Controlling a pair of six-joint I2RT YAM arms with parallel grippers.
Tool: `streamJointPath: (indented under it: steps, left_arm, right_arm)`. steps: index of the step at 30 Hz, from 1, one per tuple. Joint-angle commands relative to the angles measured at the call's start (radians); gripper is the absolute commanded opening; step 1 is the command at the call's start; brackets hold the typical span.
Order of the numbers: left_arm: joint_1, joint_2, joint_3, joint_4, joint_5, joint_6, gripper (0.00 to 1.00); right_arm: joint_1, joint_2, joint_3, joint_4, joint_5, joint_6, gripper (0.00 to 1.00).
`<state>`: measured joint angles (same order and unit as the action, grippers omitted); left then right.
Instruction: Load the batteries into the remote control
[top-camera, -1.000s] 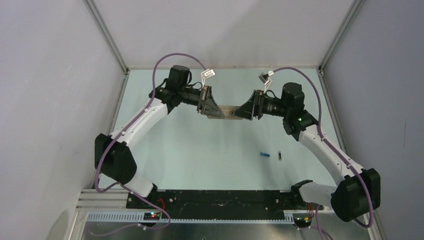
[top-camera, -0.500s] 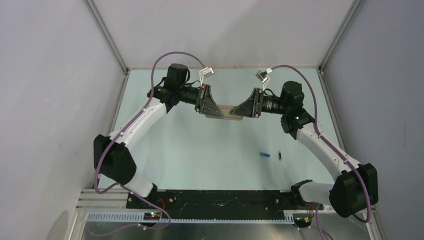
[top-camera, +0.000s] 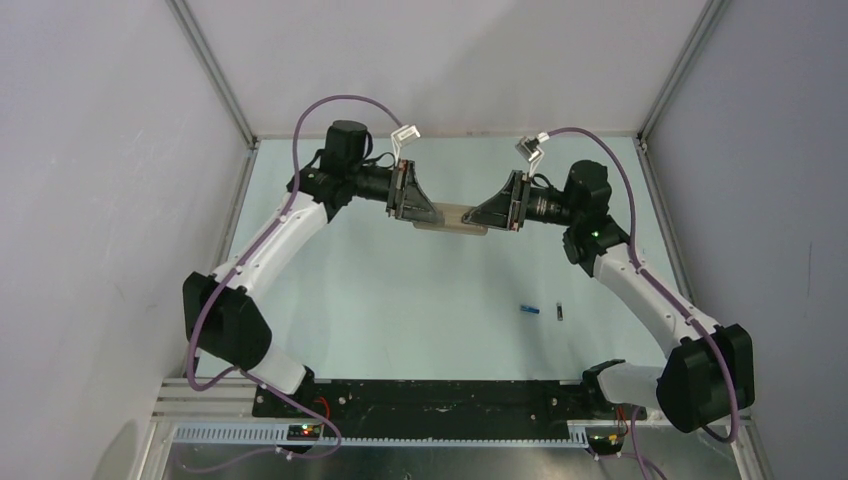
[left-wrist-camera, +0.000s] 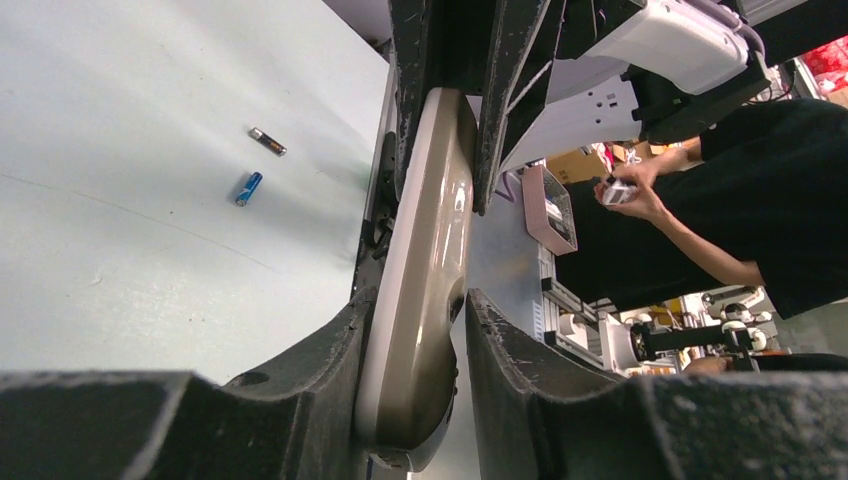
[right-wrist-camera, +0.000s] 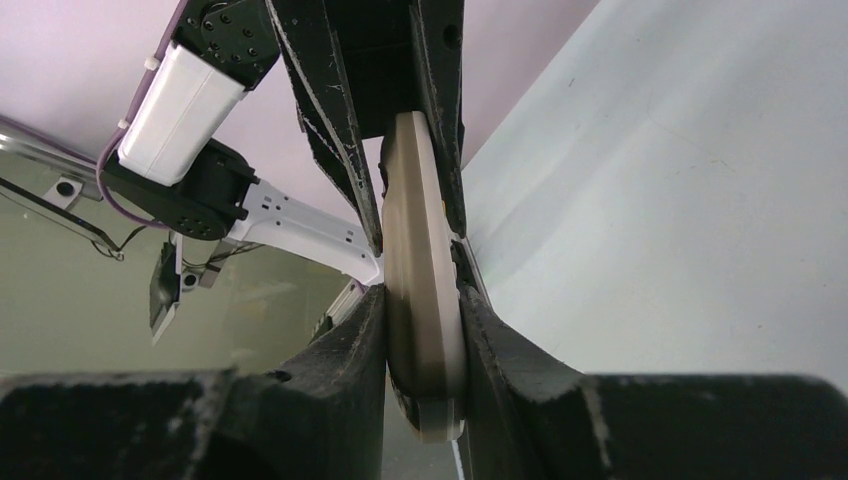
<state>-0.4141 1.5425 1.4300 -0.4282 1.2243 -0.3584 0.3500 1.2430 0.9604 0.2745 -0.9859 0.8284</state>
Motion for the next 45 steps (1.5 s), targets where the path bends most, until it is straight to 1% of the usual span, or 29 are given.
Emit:
streamJointPath:
  steps: [1, 11, 14, 15, 19, 21, 24, 26, 30, 32, 40, 43, 45]
  left_arm:
    - [0.009, -0.046, 0.029, 0.019, 0.006, -0.011, 0.41]
    - [0.013, -0.030, 0.062, 0.017, -0.004, -0.042, 0.41]
    - [0.018, -0.028, 0.058, 0.018, -0.004, -0.043, 0.34]
    - [0.020, -0.028, 0.056, 0.018, 0.001, -0.043, 0.30]
    - [0.036, -0.028, 0.049, 0.018, 0.011, -0.043, 0.18]
    - [0.038, -0.027, 0.049, 0.019, 0.018, -0.042, 0.14]
    - [0.038, -0.027, 0.045, 0.019, 0.026, -0.041, 0.12]
    - [0.039, -0.026, 0.041, 0.018, 0.042, -0.034, 0.13]
    - [0.051, -0.035, 0.024, 0.019, 0.079, 0.001, 0.30]
    - [0.056, -0.036, 0.021, 0.018, 0.079, 0.006, 0.33]
    - [0.058, -0.029, 0.014, 0.018, 0.077, 0.014, 0.40]
    - [0.062, -0.025, 0.016, 0.019, 0.077, 0.012, 0.40]
    - [0.063, -0.019, 0.018, 0.018, 0.075, 0.011, 0.37]
  right_arm:
    - [-0.010, 0.016, 0.034, 0.049, 0.003, 0.018, 0.09]
    - [-0.002, 0.039, 0.034, 0.045, 0.001, 0.010, 0.09]
    - [0.000, 0.046, 0.034, 0.049, 0.000, 0.012, 0.09]
    - [0.000, 0.047, 0.034, 0.054, 0.000, 0.015, 0.09]
    - [-0.003, 0.058, 0.034, 0.065, -0.003, 0.025, 0.09]
    - [-0.005, 0.065, 0.034, 0.073, -0.008, 0.032, 0.10]
    - [-0.006, 0.074, 0.034, 0.087, -0.014, 0.045, 0.10]
    - [-0.008, 0.079, 0.033, 0.096, -0.018, 0.056, 0.10]
    - [-0.015, 0.086, 0.034, 0.119, -0.034, 0.077, 0.10]
    - [-0.017, 0.089, 0.034, 0.127, -0.041, 0.085, 0.10]
    - [-0.017, 0.103, 0.034, 0.136, -0.061, 0.092, 0.11]
    - [-0.017, 0.108, 0.034, 0.137, -0.069, 0.092, 0.11]
    - [-0.018, 0.111, 0.034, 0.135, -0.074, 0.091, 0.11]
